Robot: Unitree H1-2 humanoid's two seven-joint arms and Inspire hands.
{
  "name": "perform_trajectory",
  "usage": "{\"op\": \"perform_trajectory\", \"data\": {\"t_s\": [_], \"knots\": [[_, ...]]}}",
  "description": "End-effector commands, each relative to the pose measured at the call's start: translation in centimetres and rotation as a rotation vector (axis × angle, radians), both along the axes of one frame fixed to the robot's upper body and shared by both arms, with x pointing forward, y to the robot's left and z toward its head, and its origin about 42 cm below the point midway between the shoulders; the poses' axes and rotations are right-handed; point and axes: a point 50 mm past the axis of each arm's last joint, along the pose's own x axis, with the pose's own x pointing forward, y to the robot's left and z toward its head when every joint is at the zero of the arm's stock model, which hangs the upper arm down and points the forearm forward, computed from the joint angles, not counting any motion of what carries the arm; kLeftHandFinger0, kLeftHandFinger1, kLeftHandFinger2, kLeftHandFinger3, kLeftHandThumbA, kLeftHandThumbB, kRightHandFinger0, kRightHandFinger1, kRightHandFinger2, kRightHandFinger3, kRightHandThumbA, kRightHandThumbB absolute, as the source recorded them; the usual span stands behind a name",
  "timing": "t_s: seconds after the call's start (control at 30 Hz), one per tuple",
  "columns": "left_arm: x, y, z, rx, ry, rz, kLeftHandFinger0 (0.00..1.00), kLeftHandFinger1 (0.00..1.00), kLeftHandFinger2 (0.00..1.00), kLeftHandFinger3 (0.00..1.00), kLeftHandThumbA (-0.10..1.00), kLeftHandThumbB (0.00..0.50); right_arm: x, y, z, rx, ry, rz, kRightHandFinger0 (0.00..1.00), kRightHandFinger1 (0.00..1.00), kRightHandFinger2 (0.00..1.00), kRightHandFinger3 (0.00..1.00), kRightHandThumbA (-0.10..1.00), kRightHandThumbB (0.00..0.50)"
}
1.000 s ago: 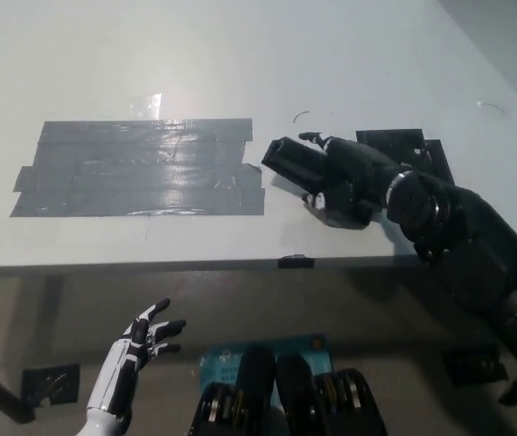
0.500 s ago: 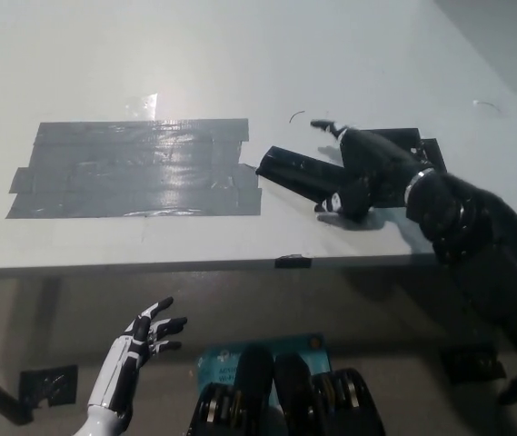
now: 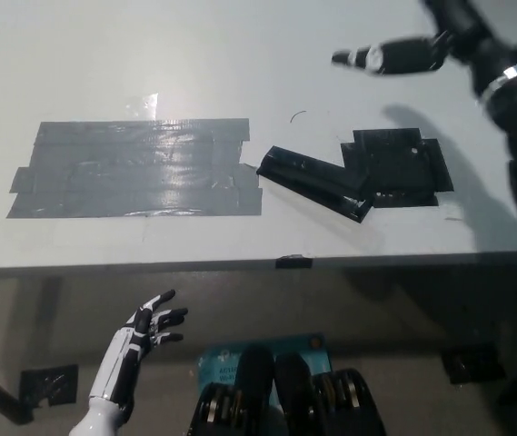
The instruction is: A person hands a stapler to the robot and the robot grabs it with its right hand and places it on the desk infront of it
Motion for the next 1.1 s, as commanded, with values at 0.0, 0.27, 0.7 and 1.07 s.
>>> {"op": "perform_trajectory", "data": {"t_s": [0.0,0.27,0.7,1.07], "knots": [[0.3,0.4,1.1,0.001,-0.038,-0.009,0.84,0.92,0.90,0.95,1.00,0.483,-8.1,-2.3,5.6,0.140,-0.179,0.073,1.00,1.00,1.00,1.00,1.00,0.488],[-0.2,0.4,0.7,0.004,-0.040,-0.018,0.98,1.00,1.00,1.00,1.00,0.500,-17.1,-1.2,-4.8,0.345,-0.027,0.259,1.00,1.00,1.00,1.00,1.00,0.416],[-1.9,0.4,-0.8,0.013,-0.007,-0.041,1.00,1.00,1.00,1.00,1.00,0.500,-19.8,-0.2,-24.1,0.504,0.424,0.061,1.00,1.00,1.00,1.00,1.00,0.243],[-2.3,-0.1,-1.3,-0.021,0.002,-0.082,1.00,1.00,1.00,1.00,1.00,0.500,-18.8,-0.2,-31.9,0.402,0.633,-0.009,1.00,1.00,1.00,1.00,1.00,0.273]]}}
